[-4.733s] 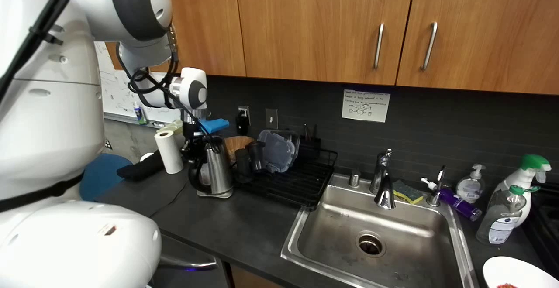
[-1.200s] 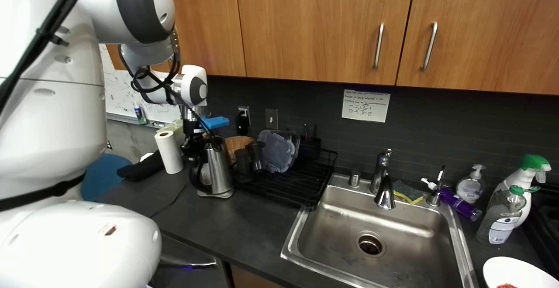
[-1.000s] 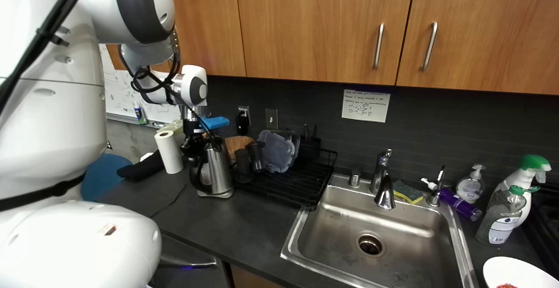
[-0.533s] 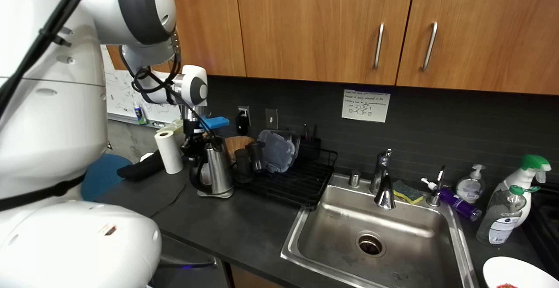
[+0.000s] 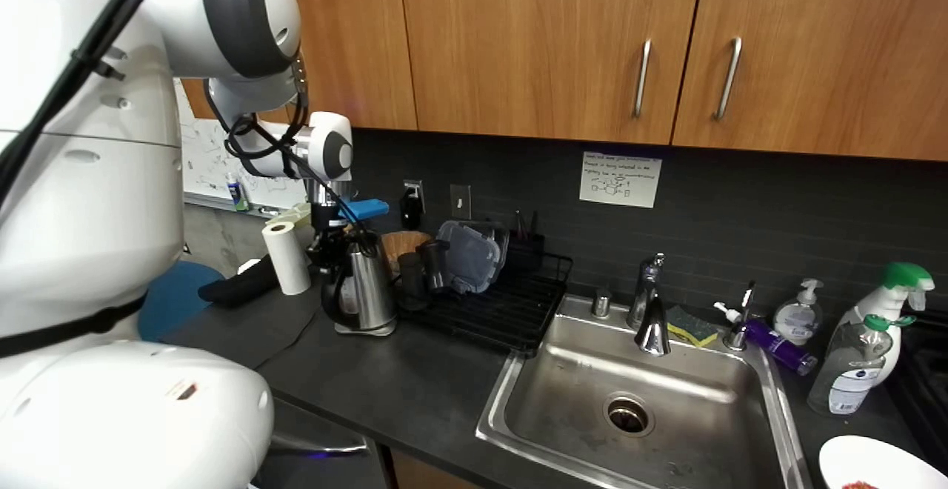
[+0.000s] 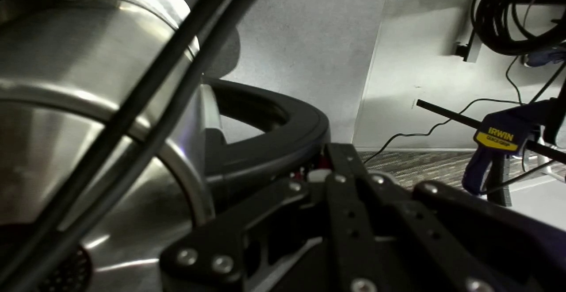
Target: Flip the switch on the electric kettle
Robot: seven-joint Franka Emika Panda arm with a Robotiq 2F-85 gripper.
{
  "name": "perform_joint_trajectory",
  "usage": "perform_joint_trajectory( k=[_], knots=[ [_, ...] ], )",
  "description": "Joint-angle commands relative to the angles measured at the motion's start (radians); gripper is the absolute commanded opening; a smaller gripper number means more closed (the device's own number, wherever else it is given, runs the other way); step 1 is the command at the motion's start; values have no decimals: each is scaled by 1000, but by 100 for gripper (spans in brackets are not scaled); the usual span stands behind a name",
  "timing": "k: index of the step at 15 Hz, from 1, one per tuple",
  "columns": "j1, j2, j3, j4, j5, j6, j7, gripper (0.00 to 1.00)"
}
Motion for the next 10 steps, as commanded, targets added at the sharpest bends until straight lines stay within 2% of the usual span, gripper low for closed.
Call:
perform_joint_trajectory(
  k=[1,10],
  knots=[
    [0,22,2,22,-8,-7,-3,0],
    [3,-19,14,-5,12,-21,15,0]
  ],
)
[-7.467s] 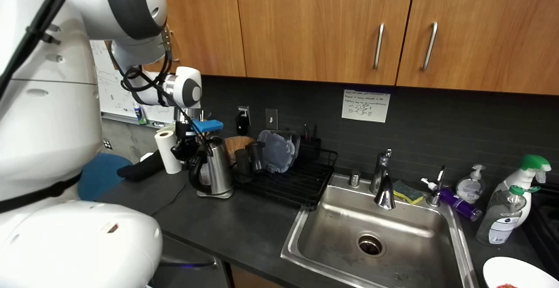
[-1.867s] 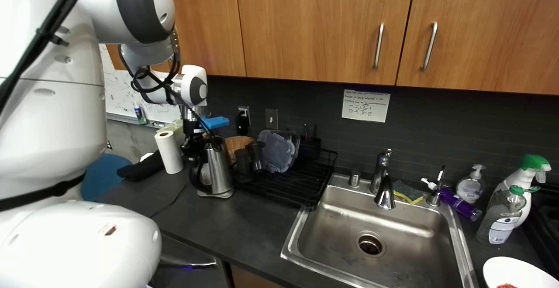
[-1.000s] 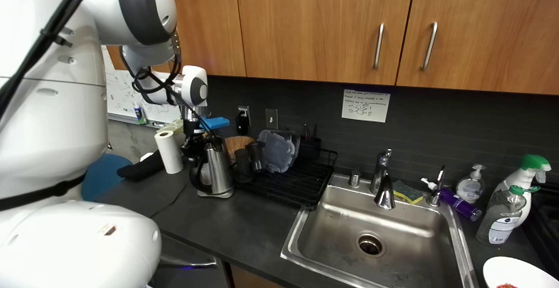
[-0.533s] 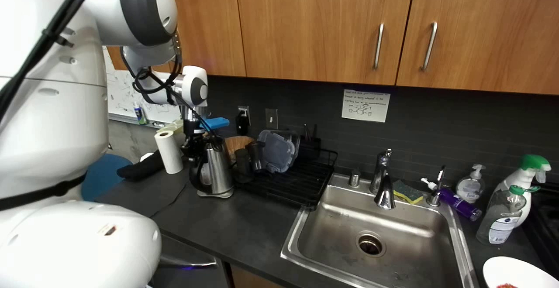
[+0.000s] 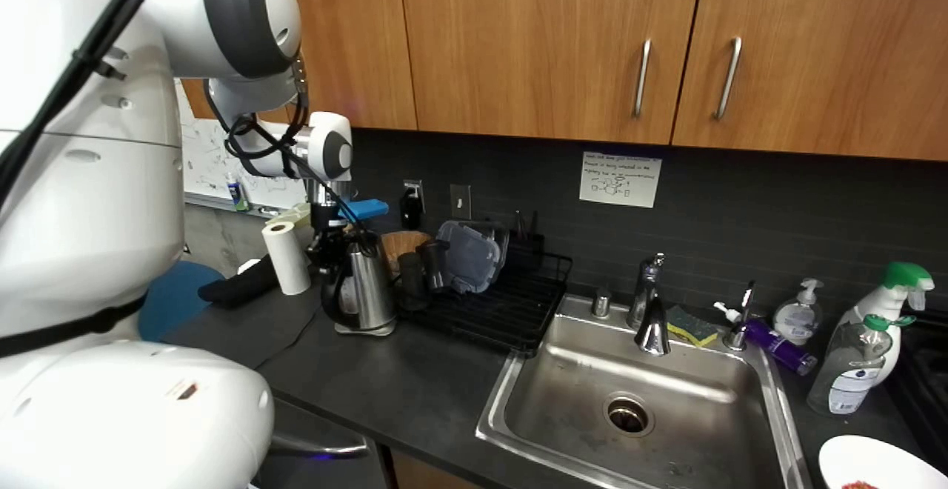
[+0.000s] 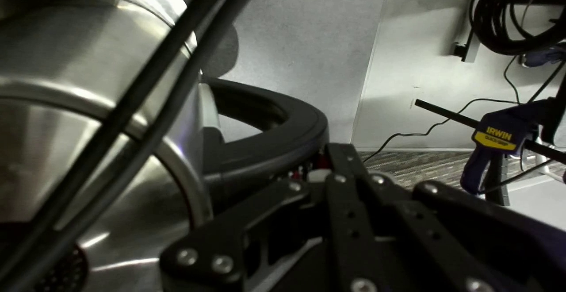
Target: Flip the switch on the electric kettle
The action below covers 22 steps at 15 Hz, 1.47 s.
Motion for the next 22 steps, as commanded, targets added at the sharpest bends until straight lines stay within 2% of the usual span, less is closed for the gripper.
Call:
perform_joint_trajectory(
  k=[1,11,22],
  knots=[
    [5,-32,16,-16,14,-11,16,0],
    [21,-131,39,-70,21,16,57,0],
    [-33,-175,5,-91,125,37,49,0]
  ],
)
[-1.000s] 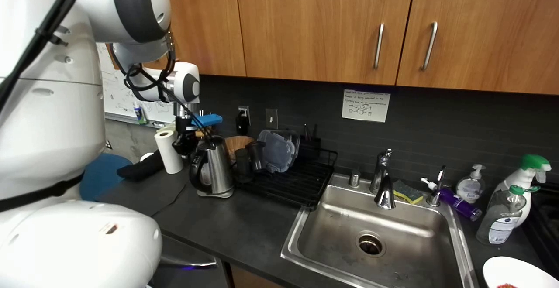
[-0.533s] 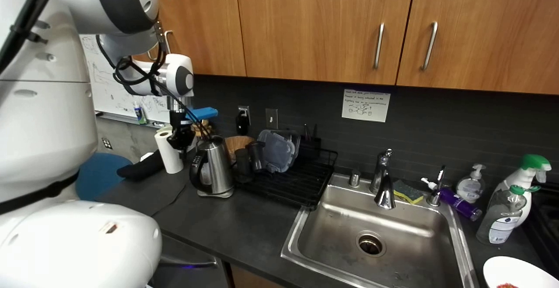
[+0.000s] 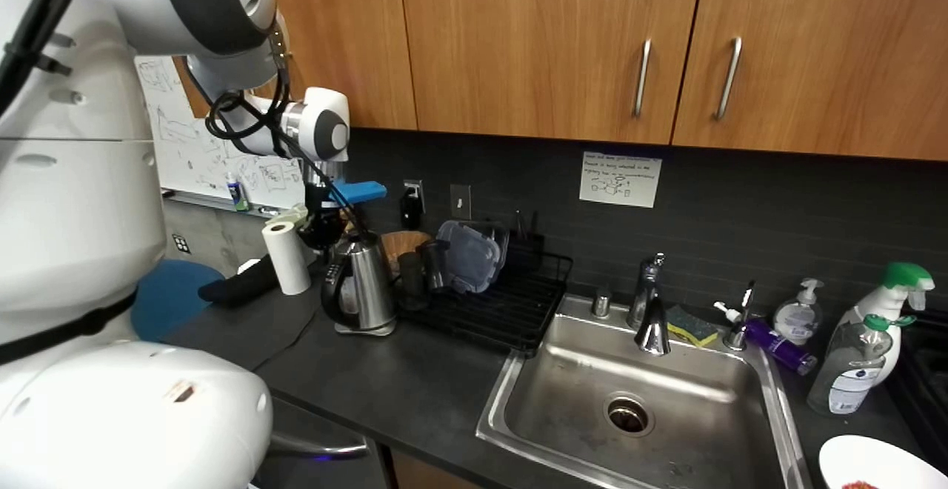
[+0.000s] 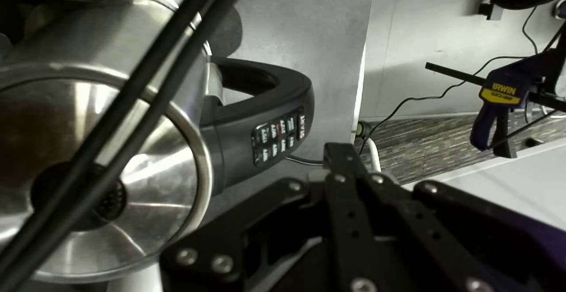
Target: Flip the switch on the electric kettle
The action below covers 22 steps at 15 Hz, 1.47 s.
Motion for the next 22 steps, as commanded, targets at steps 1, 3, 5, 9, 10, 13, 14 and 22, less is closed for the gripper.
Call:
perform_joint_trajectory(
  k=[1,3,5,9,10,13,14,22],
  knots=[
    [-17,-78,-5,-65,63,47,-11,0],
    [-32,-119,-9,-109,122,105,-27,0],
    [-53,-167,-19,-162,205,200,-56,0],
    [-79,-250,-42,-258,439,361,-191,0],
    [-78,-266,-53,-276,487,388,-228,0],
    [-65,-303,-91,-319,570,426,-274,0],
    [-62,-311,-101,-331,576,429,-268,0],
    [-40,-380,-141,-410,551,433,-206,0]
  ],
)
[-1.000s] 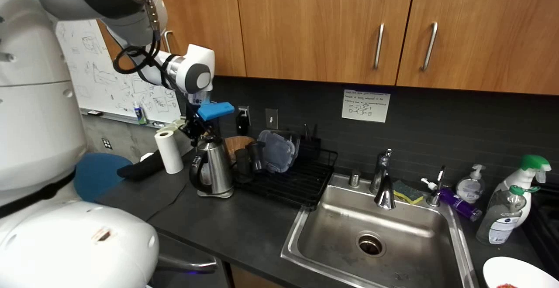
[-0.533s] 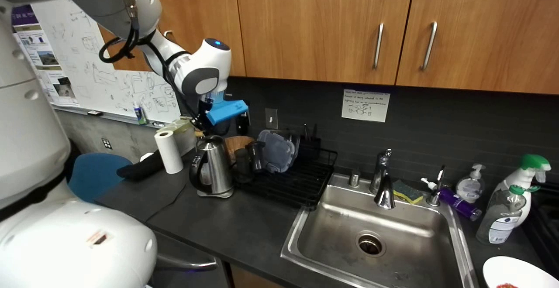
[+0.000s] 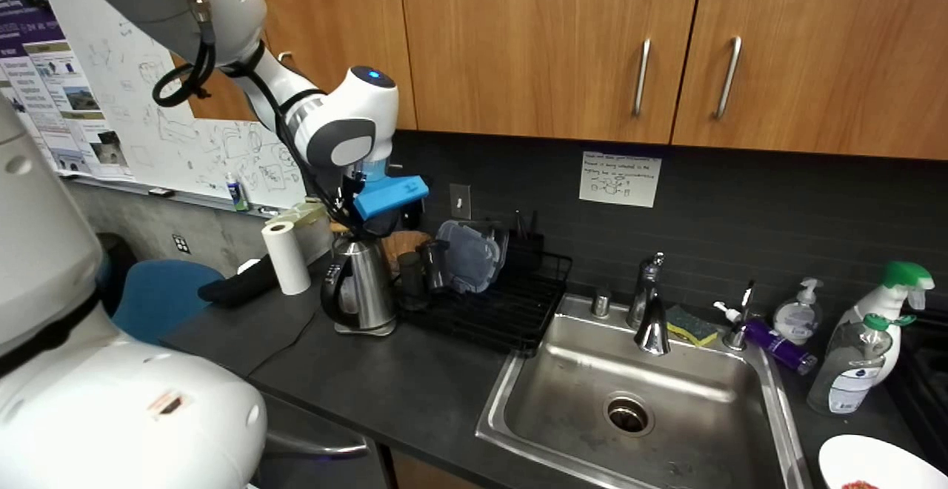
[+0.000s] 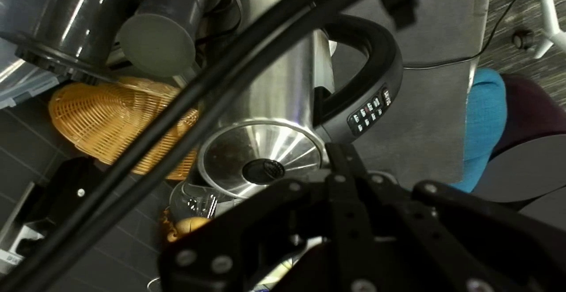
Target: Flip the switch on the electric kettle
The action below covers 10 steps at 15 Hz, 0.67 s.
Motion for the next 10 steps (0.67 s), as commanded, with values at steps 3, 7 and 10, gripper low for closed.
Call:
perform_joint_trajectory(
  k=[3,7,10],
  knots=[
    [35,-101,-29,-107,-1,26,100,0],
    [48,-165,-44,-182,-6,43,173,0],
    [53,-210,-55,-230,-37,52,263,0]
  ],
)
